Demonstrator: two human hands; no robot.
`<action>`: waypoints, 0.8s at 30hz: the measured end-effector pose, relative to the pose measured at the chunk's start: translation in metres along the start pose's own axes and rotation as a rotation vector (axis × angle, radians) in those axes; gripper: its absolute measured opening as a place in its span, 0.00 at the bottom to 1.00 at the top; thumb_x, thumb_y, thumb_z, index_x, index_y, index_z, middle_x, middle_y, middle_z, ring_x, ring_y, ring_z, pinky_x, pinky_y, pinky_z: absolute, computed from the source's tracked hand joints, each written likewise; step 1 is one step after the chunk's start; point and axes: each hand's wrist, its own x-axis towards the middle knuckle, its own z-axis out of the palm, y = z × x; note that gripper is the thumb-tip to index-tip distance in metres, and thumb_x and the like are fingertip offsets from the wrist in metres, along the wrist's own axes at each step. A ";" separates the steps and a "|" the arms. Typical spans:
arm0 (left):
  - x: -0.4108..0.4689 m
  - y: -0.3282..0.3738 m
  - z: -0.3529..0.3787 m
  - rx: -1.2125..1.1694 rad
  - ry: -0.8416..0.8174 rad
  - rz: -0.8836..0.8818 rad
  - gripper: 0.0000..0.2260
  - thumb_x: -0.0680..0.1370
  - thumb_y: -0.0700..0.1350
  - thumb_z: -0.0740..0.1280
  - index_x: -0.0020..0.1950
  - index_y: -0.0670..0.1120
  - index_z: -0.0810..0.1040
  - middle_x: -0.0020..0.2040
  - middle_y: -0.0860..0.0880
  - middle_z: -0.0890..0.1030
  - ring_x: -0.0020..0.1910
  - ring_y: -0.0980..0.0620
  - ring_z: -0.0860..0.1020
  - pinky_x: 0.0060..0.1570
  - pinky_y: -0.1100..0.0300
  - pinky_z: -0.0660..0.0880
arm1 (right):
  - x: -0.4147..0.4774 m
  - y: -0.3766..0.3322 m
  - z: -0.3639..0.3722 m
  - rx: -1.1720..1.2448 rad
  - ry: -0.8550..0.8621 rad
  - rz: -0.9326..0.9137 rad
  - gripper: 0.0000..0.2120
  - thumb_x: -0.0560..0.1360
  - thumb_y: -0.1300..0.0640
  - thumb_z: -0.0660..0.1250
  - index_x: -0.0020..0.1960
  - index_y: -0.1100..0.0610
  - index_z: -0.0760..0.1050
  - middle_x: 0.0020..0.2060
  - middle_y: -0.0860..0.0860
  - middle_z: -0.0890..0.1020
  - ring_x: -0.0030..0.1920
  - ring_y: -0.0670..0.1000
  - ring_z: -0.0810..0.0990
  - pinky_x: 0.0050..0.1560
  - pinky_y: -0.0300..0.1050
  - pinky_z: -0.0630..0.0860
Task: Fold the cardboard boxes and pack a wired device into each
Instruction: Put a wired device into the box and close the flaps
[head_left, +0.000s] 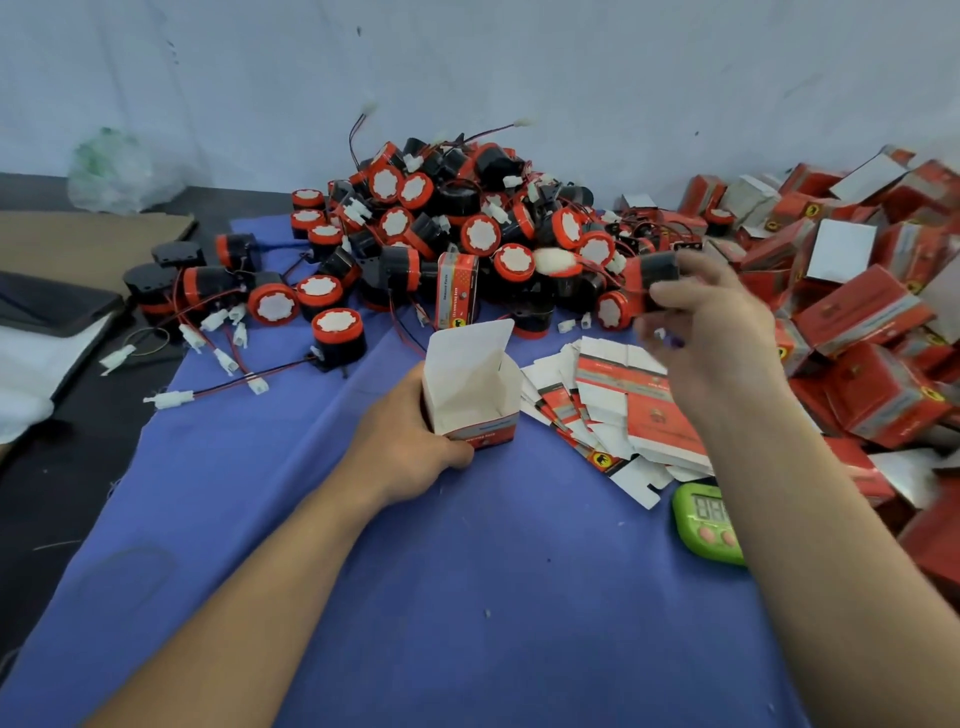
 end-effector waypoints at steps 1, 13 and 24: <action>0.000 0.000 0.000 0.000 0.000 -0.002 0.33 0.59 0.48 0.74 0.62 0.66 0.74 0.50 0.67 0.83 0.48 0.62 0.82 0.47 0.52 0.83 | -0.010 0.003 -0.005 0.177 -0.064 0.160 0.18 0.73 0.69 0.64 0.59 0.57 0.83 0.48 0.55 0.87 0.46 0.54 0.85 0.43 0.46 0.81; 0.001 -0.001 0.002 0.021 0.017 -0.002 0.31 0.58 0.48 0.75 0.59 0.65 0.75 0.50 0.66 0.84 0.48 0.63 0.82 0.47 0.53 0.82 | -0.060 0.046 -0.018 0.207 -0.438 0.459 0.17 0.78 0.58 0.68 0.65 0.63 0.77 0.57 0.62 0.85 0.53 0.63 0.86 0.43 0.47 0.84; 0.000 -0.001 0.002 0.015 0.025 0.017 0.30 0.59 0.46 0.75 0.61 0.61 0.77 0.50 0.64 0.85 0.48 0.61 0.83 0.45 0.56 0.82 | -0.067 0.055 -0.025 -0.492 -0.444 0.330 0.15 0.78 0.48 0.72 0.51 0.62 0.85 0.37 0.56 0.82 0.25 0.50 0.73 0.22 0.37 0.64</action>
